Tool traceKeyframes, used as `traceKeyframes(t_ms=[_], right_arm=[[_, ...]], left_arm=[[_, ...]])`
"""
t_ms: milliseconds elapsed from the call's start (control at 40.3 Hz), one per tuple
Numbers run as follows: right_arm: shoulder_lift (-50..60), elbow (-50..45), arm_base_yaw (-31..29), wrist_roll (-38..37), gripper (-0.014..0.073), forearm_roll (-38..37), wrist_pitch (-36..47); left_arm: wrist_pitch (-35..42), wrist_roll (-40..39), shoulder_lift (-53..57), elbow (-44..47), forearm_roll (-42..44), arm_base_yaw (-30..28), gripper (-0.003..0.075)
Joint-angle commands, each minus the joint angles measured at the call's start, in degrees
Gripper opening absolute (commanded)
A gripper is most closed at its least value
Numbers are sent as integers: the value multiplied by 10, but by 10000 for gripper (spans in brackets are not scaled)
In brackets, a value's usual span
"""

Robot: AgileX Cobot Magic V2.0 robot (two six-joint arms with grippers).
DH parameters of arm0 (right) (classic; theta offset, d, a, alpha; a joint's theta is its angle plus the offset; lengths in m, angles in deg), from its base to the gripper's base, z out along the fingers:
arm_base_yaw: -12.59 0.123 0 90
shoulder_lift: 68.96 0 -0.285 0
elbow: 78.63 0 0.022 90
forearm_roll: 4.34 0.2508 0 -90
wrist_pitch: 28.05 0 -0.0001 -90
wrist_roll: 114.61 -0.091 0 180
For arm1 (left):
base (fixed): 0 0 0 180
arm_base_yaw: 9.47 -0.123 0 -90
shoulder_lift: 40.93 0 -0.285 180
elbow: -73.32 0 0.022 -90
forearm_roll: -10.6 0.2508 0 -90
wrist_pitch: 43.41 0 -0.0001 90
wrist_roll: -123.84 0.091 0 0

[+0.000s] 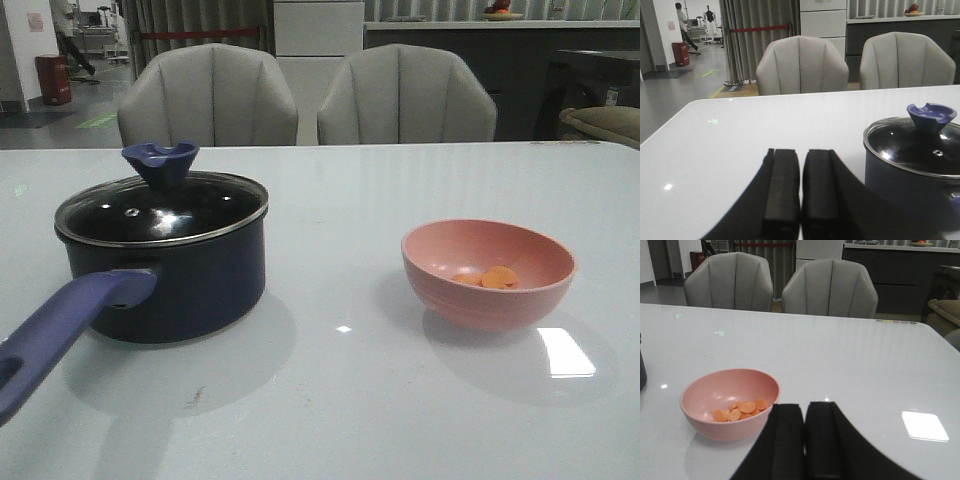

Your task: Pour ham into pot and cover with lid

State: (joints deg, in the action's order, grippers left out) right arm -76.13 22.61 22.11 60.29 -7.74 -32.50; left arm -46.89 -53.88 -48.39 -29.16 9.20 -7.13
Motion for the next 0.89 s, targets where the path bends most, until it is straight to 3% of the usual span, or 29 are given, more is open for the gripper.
traceKeyframes(t_ms=[0,174,223,595,868], right_arm=[[11,3,0,2,143,-7,50],[11,3,0,2,143,-7,50],[11,3,0,2,143,-7,50],[11,3,0,2,143,-7,49],[11,3,0,2,143,-7,49]], left_arm=[[74,-5,10,12,4,0,113],[250,-5,10,8,-67,0,113],[264,-5,10,-3,-82,-1,113],[-43,-5,-114,-216,-84,-1,113],[-47,-5,-170,-230,-116,-1,113]])
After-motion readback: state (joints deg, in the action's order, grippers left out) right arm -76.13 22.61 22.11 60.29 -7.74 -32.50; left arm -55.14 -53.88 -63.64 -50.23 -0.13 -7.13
